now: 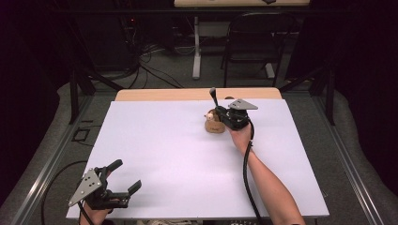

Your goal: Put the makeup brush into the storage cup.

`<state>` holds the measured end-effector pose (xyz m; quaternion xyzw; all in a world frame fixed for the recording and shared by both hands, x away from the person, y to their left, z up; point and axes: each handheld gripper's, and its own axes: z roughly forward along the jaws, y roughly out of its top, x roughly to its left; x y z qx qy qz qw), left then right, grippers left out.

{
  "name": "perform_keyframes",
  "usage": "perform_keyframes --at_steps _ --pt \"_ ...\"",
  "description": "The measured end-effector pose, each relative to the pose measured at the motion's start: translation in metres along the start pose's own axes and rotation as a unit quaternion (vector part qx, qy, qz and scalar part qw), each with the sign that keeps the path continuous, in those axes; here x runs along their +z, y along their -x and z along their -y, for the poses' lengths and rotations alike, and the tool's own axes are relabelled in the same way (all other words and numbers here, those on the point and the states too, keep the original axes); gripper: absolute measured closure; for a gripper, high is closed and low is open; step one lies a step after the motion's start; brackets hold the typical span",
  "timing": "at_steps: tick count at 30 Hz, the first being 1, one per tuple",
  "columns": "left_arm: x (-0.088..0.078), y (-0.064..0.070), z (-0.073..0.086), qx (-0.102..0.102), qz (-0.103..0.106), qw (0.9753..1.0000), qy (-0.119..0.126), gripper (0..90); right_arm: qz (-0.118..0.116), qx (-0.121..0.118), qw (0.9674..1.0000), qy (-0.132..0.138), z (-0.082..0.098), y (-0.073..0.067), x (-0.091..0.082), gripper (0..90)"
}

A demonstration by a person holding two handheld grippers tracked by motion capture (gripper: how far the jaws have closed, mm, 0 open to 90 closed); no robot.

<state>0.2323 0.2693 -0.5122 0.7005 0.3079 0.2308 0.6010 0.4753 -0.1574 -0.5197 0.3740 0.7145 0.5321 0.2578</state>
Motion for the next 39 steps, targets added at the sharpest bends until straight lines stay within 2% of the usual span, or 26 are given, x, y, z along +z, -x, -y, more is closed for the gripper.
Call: perform_keyframes --at_steps 26,29,30,35,36,39 --pt "-0.0002 0.0002 -0.0001 -0.001 0.000 1.0000 0.001 0.8 -0.003 -0.009 0.9998 -0.019 0.0039 -0.0049 0.0034 79.2" --pt "-0.0003 0.0003 -0.0001 -0.001 0.000 1.0000 0.001 0.9 -0.001 -0.016 0.9997 -0.021 0.0034 -0.0050 0.0036 78.2" --pt "-0.0004 0.0003 -0.0001 -0.001 0.000 1.0000 0.002 0.9 0.000 -0.017 0.9997 -0.021 0.0033 -0.0053 0.0036 74.6" --pt "-0.0004 0.0003 -0.0002 -0.001 0.000 1.0000 0.002 0.8 0.022 0.003 0.9997 -0.013 0.0022 -0.0007 0.0000 37.9" --pt "-0.0004 0.0003 -0.0002 -0.001 0.000 1.0000 0.002 0.8 0.026 0.007 0.9996 -0.013 0.0016 0.0007 -0.0018 33.0" --pt "0.0000 0.0001 -0.0002 0.000 0.000 1.0000 0.000 0.8 0.028 0.004 0.9995 -0.012 -0.0006 0.0030 -0.0059 27.6"
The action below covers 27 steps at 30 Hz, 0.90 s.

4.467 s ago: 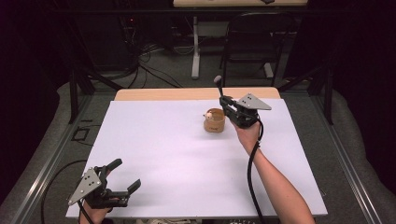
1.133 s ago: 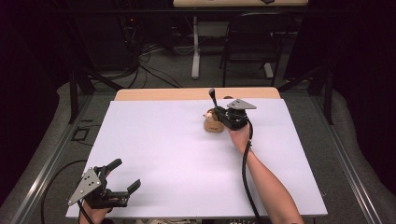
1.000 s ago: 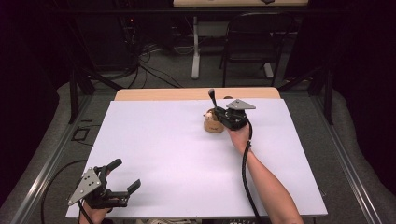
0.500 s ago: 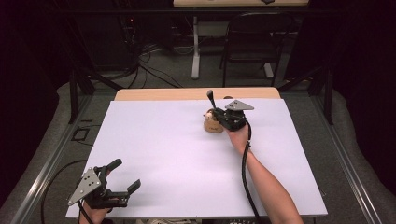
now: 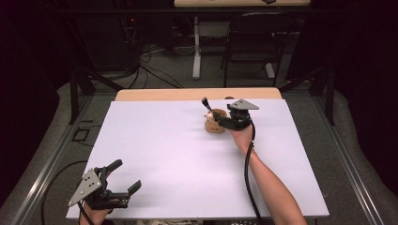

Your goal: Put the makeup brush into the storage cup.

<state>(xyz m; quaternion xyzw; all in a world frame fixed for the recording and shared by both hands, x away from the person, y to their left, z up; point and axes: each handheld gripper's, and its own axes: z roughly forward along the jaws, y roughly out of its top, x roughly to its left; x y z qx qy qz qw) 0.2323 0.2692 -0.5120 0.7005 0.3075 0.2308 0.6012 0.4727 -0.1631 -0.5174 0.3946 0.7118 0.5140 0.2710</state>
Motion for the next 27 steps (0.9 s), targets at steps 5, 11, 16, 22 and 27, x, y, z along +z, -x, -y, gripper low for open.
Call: perform_keyframes --at_steps 5,11,16,22,27 --pt "0.001 0.000 0.000 0.000 0.001 1.0000 0.000 0.8 -0.005 -0.007 1.0000 -0.003 -0.005 0.001 -0.007 19.8" --pt "0.001 0.000 0.000 -0.001 0.001 1.0000 0.001 0.8 -0.013 -0.013 0.9998 -0.009 -0.010 0.002 -0.015 15.8" --pt "0.003 0.000 0.000 0.001 0.001 1.0000 -0.001 0.8 -0.025 -0.020 0.9993 -0.020 -0.017 0.001 -0.028 14.5" --pt "0.004 0.000 0.000 -0.001 0.002 1.0000 -0.002 0.8 -0.032 -0.024 0.9981 -0.047 -0.022 0.006 -0.039 12.2" --pt "0.004 0.000 0.000 0.000 0.002 1.0000 -0.002 0.8 -0.035 -0.026 0.9965 -0.072 -0.027 0.009 -0.050 6.8"
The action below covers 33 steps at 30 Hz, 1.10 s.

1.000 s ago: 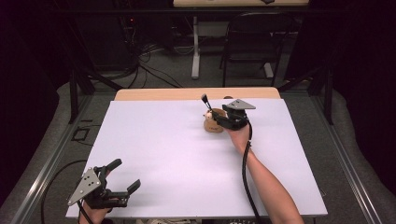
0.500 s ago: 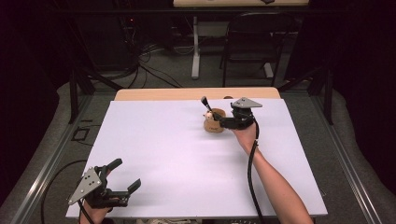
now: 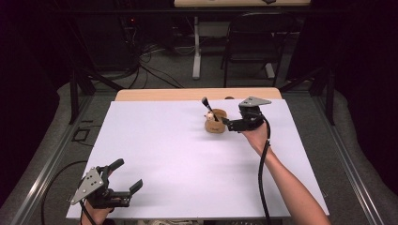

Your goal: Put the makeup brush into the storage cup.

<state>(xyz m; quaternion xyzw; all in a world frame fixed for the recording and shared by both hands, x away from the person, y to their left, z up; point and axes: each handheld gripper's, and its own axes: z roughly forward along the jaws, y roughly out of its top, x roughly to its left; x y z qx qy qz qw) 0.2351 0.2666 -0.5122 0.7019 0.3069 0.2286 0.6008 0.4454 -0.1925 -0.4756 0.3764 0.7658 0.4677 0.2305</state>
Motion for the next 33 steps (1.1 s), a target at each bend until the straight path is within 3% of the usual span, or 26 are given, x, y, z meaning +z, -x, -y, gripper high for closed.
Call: perform_keyframes --at_steps 6,10,16,25,33 --pt "0.000 0.000 0.000 0.001 0.002 1.0000 -0.001 0.8 -0.009 -0.007 0.9992 -0.038 -0.005 0.001 -0.011 1.8" --pt "0.000 0.000 0.000 0.001 0.002 1.0000 -0.001 0.8 -0.018 -0.024 0.9967 -0.076 -0.011 -0.001 -0.020 0.0" --pt "0.000 0.000 0.000 0.001 0.001 1.0000 -0.001 0.8 -0.022 -0.037 0.9938 -0.103 -0.015 -0.004 -0.028 0.0" --pt "0.000 0.000 0.000 0.001 0.002 1.0000 -0.001 0.8 -0.030 -0.061 0.9857 -0.154 -0.019 -0.009 -0.042 0.0" --pt "0.000 0.000 0.000 0.002 0.001 1.0000 -0.001 0.8 -0.032 -0.068 0.9846 -0.158 -0.020 -0.014 -0.057 0.0"
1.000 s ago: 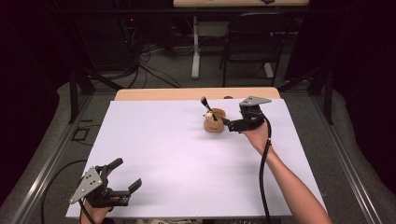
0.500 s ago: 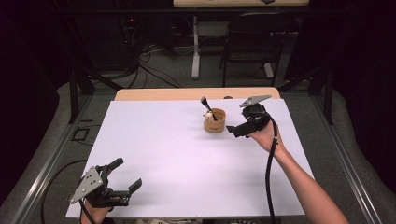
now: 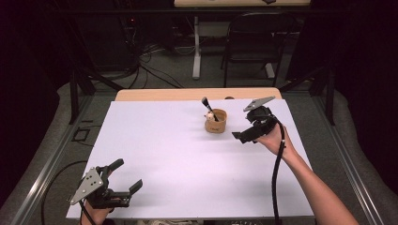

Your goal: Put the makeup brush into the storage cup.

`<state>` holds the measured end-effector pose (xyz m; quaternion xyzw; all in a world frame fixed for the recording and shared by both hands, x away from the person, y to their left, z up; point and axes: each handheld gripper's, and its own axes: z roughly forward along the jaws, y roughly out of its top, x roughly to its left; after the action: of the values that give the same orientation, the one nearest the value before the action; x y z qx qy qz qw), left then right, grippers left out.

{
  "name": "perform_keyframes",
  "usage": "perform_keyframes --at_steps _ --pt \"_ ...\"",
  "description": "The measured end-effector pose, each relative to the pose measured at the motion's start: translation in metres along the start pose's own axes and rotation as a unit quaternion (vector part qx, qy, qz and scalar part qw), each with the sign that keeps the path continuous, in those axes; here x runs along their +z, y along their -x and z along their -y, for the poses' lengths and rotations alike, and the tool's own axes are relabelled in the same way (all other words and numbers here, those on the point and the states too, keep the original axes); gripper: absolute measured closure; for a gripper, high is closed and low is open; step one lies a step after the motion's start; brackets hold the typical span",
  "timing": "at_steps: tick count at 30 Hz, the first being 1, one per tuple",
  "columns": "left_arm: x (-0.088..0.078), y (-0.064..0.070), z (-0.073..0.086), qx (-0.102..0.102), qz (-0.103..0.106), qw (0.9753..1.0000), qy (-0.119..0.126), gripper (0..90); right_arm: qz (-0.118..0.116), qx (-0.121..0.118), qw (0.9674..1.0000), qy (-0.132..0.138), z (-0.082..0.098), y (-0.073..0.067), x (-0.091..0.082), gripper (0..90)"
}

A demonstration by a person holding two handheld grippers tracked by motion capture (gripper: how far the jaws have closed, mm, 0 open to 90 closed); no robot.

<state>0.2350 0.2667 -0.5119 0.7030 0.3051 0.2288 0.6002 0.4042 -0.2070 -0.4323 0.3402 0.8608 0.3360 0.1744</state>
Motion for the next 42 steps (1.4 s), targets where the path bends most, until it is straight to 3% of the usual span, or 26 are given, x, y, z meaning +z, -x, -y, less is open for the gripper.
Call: perform_keyframes --at_steps 8,15,16,17,19,21,22,25,26,35,42 --pt "0.000 0.000 0.000 -0.001 0.001 1.0000 0.001 0.8 0.004 -0.011 0.9999 -0.001 0.009 -0.012 -0.018 0.0" --pt "0.000 0.000 0.000 0.000 -0.001 1.0000 0.000 0.8 0.016 -0.005 0.9986 0.051 0.022 -0.019 -0.037 0.0" --pt "0.000 0.000 0.000 -0.001 0.001 1.0000 0.000 0.8 0.021 0.001 0.9971 0.073 0.028 -0.022 -0.044 0.0" --pt "0.000 0.000 0.000 -0.001 0.001 1.0000 0.000 0.8 0.021 0.001 0.9971 0.073 0.028 -0.022 -0.044 0.0" --pt "0.001 0.000 0.000 0.000 0.001 1.0000 0.000 0.7 0.031 0.010 0.9940 0.104 0.036 -0.027 -0.054 0.0" --pt "0.001 0.000 0.000 0.000 0.001 1.0000 0.000 0.8 0.034 0.010 0.9929 0.113 0.038 -0.028 -0.058 0.0" --pt "0.000 0.000 0.000 -0.001 0.000 1.0000 0.001 0.8 0.037 0.012 0.9903 0.134 0.043 -0.032 -0.064 0.0" --pt "0.000 0.000 0.000 -0.001 0.000 1.0000 0.001 0.8 0.046 0.012 0.9876 0.150 0.048 -0.037 -0.071 0.0" --pt "0.000 0.000 0.000 -0.001 0.000 1.0000 0.000 0.8 0.050 0.014 0.9850 0.165 0.054 -0.040 -0.076 0.0" --pt "0.000 0.001 0.000 -0.001 0.000 1.0000 0.000 0.7 0.067 0.013 0.9755 0.209 0.076 -0.059 -0.093 0.0" --pt "0.000 0.001 0.000 0.000 0.000 1.0000 0.000 0.7 0.076 0.017 0.9709 0.226 0.096 -0.068 -0.104 0.0"
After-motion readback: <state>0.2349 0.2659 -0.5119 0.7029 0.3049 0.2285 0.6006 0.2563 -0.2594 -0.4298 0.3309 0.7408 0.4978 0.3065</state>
